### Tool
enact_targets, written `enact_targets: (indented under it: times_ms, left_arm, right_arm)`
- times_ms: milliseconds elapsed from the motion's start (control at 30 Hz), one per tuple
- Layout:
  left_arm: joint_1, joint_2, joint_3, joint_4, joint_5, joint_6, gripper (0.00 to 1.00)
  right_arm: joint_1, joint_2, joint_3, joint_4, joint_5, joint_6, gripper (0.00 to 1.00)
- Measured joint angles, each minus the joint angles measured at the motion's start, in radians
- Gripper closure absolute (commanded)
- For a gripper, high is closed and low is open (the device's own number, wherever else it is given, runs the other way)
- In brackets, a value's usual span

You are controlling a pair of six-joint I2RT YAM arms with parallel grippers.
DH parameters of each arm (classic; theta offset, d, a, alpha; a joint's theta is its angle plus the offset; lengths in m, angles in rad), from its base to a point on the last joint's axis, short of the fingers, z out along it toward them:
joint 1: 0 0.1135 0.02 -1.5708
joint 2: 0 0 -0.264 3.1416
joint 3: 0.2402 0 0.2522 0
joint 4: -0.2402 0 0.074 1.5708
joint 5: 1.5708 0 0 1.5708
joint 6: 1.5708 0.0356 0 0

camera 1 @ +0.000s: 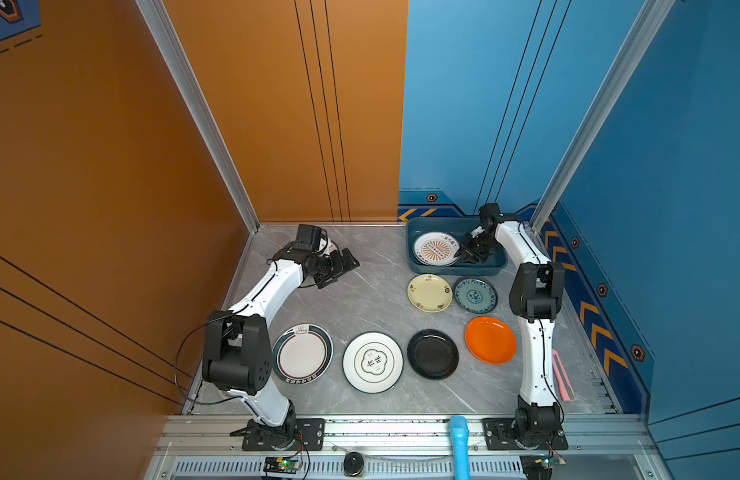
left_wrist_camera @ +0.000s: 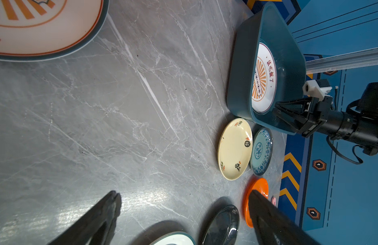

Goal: Place the plates into the plastic bin on the countertop
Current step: 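Lower the sunburst plate into teal bin with right gripper while left gripper withdraws, then open and raise right gripper while left gripper grasps farther sunburst plate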

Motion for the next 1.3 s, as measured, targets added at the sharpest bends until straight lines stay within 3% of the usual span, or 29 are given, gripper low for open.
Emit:
enact_targets:
  times_ms: [133, 333, 633, 967, 1300]
  left_arm:
    - [0.000, -0.001, -0.004, -0.005, 0.000, 0.011, 0.04]
    - [0.003, -0.019, -0.032, -0.013, -0.001, 0.014, 0.05]
    - [0.076, -0.028, -0.044, -0.019, -0.029, -0.005, 0.06]
    - [0.178, -0.066, -0.130, 0.005, -0.113, -0.143, 0.07]
    - [0.266, -0.063, -0.187, 0.136, -0.160, -0.271, 0.08]
  right_arm:
    - [0.000, 0.020, 0.036, -0.015, 0.014, -0.002, 0.66]
    - [0.002, 0.058, 0.099, -0.025, 0.017, -0.002, 0.55]
    - [-0.004, 0.059, 0.232, -0.028, 0.029, -0.006, 0.47]
    - [-0.051, -0.021, 0.215, -0.029, 0.059, -0.006, 0.47]
    - [-0.062, -0.144, 0.071, -0.013, 0.060, -0.010, 0.47]
